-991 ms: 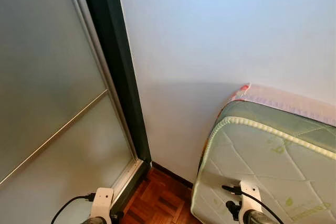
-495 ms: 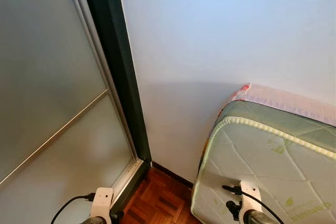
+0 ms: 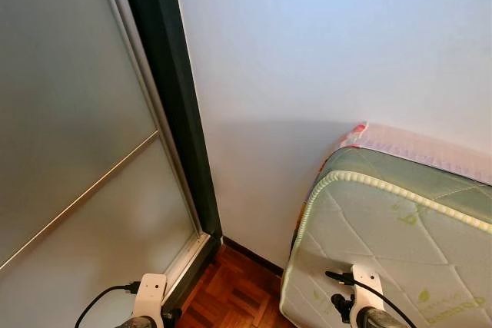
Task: Clean up the room
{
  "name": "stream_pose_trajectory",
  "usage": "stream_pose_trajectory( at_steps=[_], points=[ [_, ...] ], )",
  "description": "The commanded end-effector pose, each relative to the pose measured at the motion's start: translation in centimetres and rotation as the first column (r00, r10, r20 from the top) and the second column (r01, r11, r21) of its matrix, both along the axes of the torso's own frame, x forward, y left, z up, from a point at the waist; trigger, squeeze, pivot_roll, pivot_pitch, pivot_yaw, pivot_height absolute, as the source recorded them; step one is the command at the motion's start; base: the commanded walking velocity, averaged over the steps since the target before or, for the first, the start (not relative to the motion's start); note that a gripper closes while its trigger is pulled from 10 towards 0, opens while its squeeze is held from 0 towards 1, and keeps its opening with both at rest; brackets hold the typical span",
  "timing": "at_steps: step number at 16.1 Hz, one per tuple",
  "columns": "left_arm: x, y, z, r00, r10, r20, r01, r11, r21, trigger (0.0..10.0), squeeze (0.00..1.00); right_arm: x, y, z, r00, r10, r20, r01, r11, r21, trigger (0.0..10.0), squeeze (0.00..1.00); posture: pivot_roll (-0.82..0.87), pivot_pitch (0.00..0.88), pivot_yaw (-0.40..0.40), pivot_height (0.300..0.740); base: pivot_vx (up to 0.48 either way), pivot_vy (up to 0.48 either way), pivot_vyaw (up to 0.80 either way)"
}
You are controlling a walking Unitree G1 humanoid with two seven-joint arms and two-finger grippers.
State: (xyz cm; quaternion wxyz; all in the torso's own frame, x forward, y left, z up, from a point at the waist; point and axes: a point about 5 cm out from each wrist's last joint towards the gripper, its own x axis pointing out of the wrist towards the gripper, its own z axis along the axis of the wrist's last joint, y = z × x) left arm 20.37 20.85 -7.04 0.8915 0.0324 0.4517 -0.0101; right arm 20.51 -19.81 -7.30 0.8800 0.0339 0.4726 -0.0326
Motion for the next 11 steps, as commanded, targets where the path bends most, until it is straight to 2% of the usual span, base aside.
stream_pose_trajectory(
  at_steps=[1, 11],
  points=[
    [-0.24, 0.26, -0.11, 1.0, -0.005, -0.021, 0.005, 1.0, 0.006, 10.0, 0.0, 2.38, -0.42, 1.51, 0.996, -0.002, 0.089, 0.003, 1.0, -0.012, 10.0, 0.0, -0.04, 0.0, 0.016, 0.74, 0.0, 0.0, 0.0],
    [-0.21, 0.2, -0.1, 1.0, -0.01, -0.021, 0.01, 1.0, 0.002, 10.0, 0.0, 2.38, -0.43, 1.52, 0.996, -0.006, 0.089, 0.007, 1.0, -0.007, 10.0, 0.0, -0.04, 0.0, 0.015, 0.74, 0.0, 0.0, 0.0]
  ],
)
